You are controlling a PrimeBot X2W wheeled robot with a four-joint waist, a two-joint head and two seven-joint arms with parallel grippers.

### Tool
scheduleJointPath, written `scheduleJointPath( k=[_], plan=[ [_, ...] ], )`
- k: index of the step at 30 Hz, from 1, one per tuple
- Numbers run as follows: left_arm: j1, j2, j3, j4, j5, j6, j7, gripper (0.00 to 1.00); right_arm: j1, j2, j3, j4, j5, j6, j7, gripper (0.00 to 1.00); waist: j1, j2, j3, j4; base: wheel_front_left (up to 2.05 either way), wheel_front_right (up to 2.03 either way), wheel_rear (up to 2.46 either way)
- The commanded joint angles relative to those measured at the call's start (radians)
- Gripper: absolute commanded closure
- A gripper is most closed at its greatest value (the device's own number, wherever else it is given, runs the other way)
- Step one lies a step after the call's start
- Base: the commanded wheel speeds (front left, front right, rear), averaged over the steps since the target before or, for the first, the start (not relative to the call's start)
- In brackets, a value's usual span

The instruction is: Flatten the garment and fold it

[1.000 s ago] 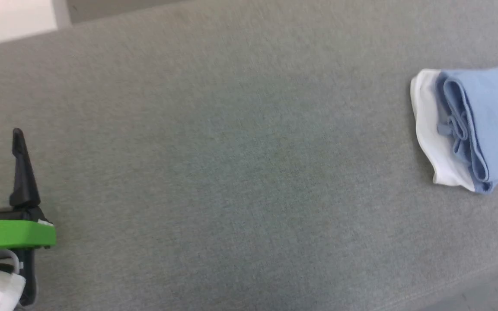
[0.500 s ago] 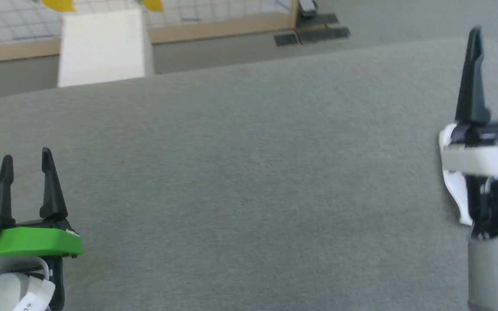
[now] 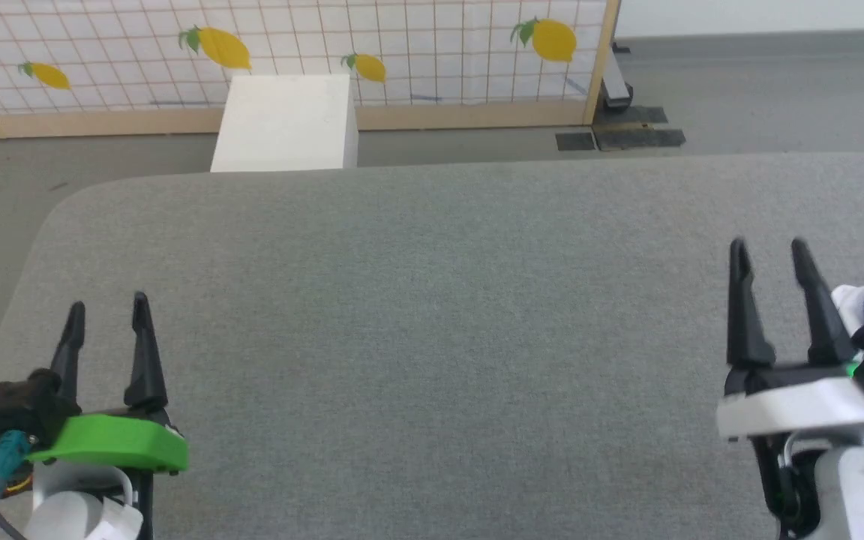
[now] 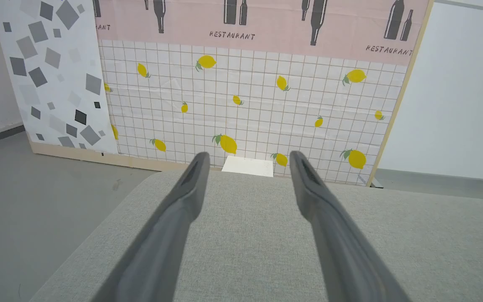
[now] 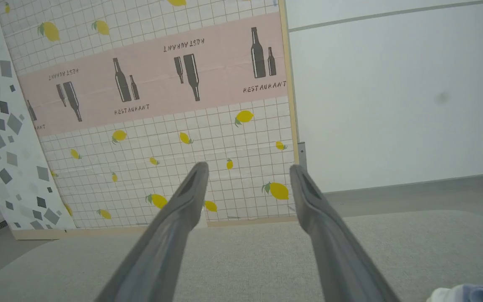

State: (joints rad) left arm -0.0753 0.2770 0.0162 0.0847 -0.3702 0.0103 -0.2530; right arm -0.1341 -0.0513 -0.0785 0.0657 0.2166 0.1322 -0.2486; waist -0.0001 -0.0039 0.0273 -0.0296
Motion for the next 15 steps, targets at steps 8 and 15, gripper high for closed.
scheduleJointPath(
  k=[8,15],
  plan=[
    [0.022,-0.008,-0.028,0.043,0.039,-0.009,-0.008,0.00,0.072,0.001,-0.003,0.057,-0.022,-0.002,-0.003,0.00,0.0001,0.0039,-0.002,0.001,0.00,0.00,0.00],
    [0.024,-0.016,-0.052,0.071,0.043,-0.019,-0.008,0.00,0.094,0.001,-0.005,0.091,-0.031,-0.002,0.042,0.00,0.0001,0.0039,0.001,0.006,0.00,0.00,0.00]
  ],
)
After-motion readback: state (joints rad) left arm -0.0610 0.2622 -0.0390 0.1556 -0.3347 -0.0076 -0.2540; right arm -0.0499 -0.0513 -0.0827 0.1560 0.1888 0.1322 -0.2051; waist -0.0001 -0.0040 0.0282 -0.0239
